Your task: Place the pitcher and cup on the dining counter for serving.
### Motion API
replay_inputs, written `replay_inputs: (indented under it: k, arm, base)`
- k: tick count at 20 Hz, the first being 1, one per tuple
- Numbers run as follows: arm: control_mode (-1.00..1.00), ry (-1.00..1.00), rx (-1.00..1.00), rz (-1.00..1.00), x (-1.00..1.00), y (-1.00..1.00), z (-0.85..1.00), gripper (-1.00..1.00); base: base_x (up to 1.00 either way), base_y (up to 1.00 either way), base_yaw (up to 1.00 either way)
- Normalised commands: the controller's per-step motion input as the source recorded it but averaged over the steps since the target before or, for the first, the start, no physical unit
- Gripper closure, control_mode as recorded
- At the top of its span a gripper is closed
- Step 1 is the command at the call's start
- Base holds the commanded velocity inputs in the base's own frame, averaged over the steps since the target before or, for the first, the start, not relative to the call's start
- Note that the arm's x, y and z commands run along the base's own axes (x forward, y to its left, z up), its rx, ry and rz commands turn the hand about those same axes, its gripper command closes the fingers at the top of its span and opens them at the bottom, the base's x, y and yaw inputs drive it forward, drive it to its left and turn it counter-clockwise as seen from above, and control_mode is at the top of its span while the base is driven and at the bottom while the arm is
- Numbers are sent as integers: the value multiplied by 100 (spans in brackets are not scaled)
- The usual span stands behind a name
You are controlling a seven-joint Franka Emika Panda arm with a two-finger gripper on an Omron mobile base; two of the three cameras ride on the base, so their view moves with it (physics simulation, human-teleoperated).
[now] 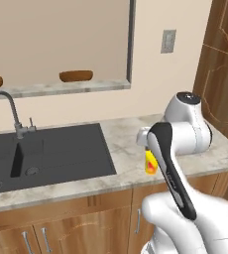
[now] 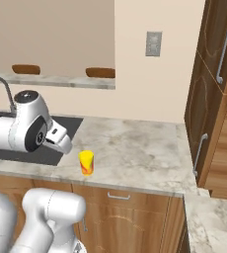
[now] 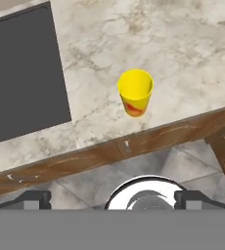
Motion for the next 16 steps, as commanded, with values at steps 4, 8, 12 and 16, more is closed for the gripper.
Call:
replay_inputs:
  k: [4, 8, 12, 16]
  arm:
    - [-100, 9, -2, 0, 81, -12, -17, -100]
    - [-100, 8, -3, 4, 58, -24, -41, -100]
    - [-100, 10, 0, 4, 9, -5, -6, -100]
    - [-100, 5, 0, 0, 1, 0, -25, -100]
  base:
    - [0, 0, 0]
    - [0, 0, 0]
    - [0, 0, 0]
    - [0, 0, 0]
